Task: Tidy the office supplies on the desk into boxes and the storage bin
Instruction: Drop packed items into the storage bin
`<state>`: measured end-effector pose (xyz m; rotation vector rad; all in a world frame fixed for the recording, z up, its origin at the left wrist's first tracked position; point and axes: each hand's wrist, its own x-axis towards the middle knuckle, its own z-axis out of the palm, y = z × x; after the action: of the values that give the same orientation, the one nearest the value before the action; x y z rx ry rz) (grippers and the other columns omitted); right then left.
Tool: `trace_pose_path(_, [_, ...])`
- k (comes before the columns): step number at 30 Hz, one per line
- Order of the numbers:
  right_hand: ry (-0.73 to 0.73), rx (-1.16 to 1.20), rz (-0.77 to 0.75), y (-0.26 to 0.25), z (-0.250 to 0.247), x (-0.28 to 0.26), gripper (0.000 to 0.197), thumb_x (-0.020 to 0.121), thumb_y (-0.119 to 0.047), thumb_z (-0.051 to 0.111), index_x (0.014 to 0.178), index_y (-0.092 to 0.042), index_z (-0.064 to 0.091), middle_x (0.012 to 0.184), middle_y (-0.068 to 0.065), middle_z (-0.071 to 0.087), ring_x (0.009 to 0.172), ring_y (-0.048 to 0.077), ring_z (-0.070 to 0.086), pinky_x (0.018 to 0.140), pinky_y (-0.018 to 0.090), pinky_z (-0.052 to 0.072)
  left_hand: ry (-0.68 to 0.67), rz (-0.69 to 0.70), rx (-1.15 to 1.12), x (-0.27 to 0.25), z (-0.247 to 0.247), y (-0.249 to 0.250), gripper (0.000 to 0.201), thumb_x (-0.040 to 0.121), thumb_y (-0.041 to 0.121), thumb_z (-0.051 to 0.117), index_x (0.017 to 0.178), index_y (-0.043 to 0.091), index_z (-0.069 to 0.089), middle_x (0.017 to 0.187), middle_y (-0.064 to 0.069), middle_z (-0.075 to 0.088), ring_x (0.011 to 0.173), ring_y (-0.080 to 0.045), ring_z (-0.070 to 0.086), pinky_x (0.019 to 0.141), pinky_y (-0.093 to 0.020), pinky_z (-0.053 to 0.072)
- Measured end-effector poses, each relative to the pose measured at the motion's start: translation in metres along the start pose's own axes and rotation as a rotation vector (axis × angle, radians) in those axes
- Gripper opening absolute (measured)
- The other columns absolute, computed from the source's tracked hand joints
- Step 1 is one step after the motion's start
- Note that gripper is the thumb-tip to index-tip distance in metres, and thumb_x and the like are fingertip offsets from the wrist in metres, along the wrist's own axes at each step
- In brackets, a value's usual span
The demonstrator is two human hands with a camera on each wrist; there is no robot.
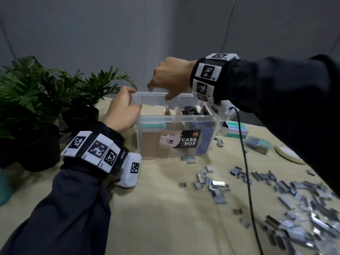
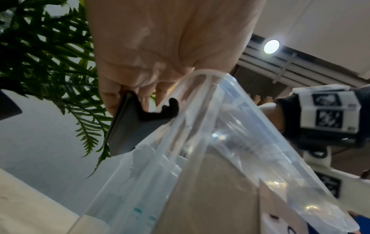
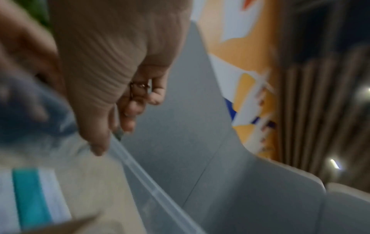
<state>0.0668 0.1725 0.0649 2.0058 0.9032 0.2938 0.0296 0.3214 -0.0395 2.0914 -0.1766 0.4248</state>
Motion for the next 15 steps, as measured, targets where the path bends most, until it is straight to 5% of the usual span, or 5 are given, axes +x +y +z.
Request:
trace_pose_path(3, [0.067,0.23,0.152,0.009,-0.008,-0.031,0.046,0.09,-0.036,0.067,0.133,-0.025,0.057,0.102,0.006,0.063,0.104,0.032,0.062,0.074,0.034,0.042,0.096,0.045,0.053,-0.003,0.002,0.002,0.034,0.094,0.018,0.055,0.127,0.011,0.051,0.122,-0.007,0.057,0.108,-0.027,0.055,0.088,-0.047,0.051])
trace_pose_path(9, [0.243,0.44,0.44,0.019,-0.003,-0.118,0.031,0.091,-0.036,0.062,0.12,-0.028,0.066,0.087,-0.005,0.06,0.097,0.026,0.061,0.07,0.028,0.034,0.26,0.315,0.096,-0.019,0.008,0.031,0.028,0.082,0.017,0.054,0.106,0.011,0.065,0.111,-0.012,0.065,0.106,-0.032,0.058,0.094,-0.043,0.046])
trace_pose_path(15, [0.06,0.445,0.518,0.014,0.008,-0.226,0.031,0.091,-0.038,0.062,0.12,-0.028,0.066,0.08,-0.007,0.053,0.079,0.017,0.047,0.066,0.03,0.036,0.134,0.579,-0.007,-0.054,0.043,0.111,0.021,0.085,0.018,0.054,0.101,0.017,0.066,0.107,-0.003,0.064,0.102,-0.017,0.057,0.089,-0.03,0.043])
